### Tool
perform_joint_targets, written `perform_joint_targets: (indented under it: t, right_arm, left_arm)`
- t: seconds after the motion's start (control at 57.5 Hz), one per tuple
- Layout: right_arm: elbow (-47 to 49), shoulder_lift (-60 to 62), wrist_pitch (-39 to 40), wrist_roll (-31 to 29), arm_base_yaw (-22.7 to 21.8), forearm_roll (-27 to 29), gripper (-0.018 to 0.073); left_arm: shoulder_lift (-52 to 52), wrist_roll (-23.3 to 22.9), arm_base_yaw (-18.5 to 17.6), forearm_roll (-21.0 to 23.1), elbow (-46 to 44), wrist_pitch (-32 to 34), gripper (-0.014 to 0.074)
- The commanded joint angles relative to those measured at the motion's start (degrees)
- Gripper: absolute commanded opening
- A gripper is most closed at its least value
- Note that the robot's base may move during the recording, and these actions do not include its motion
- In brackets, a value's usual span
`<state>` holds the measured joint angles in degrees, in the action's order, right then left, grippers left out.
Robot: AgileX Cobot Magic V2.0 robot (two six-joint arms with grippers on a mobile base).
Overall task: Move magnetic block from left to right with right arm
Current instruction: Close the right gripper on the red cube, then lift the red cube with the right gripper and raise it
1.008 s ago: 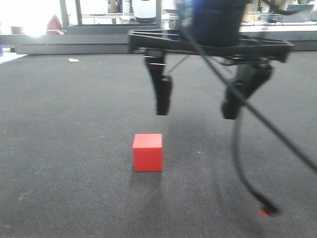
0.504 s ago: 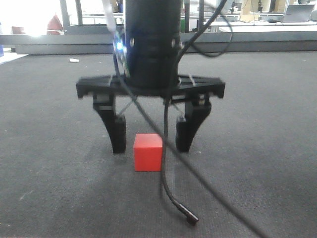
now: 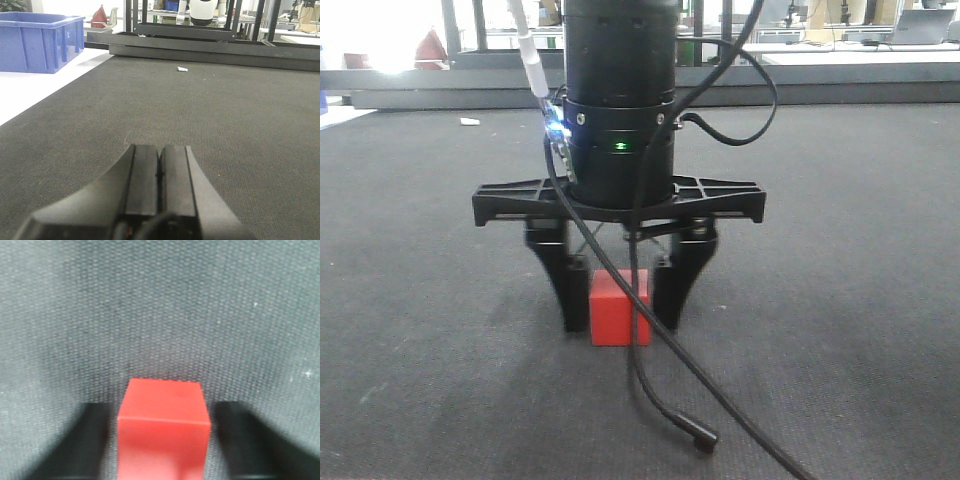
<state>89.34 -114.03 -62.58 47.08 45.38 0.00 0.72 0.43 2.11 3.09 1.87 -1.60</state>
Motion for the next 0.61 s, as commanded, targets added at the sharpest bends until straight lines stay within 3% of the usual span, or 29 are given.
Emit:
perform_joint_targets:
  t: [0.0, 0.087, 0.348, 0.591]
  right_arm:
    - [1.93, 3.13, 0.46, -0.08, 0.06, 0.00, 0.0313]
    - [1.93, 3.70, -0.41, -0.08, 0.06, 0.00, 0.0277]
    - [1.93, 8.86, -1.61, -2.49, 0.18, -1.09, 0.0277]
    - [-5.33, 17.31, 2.09, -10.05, -5.15, -3.15, 0.0277]
  left_arm:
    - [0.52, -0.43, -0.47, 0.15, 0.46, 4.80, -0.0126]
    - [0.52, -0.43, -0.47, 0.15, 0.46, 4.80, -0.0126]
    - [0.52, -0.43, -0.47, 0.15, 0.46, 4.80, -0.0126]
    - [0.52, -0.43, -0.47, 0.15, 0.46, 4.80, -0.0126]
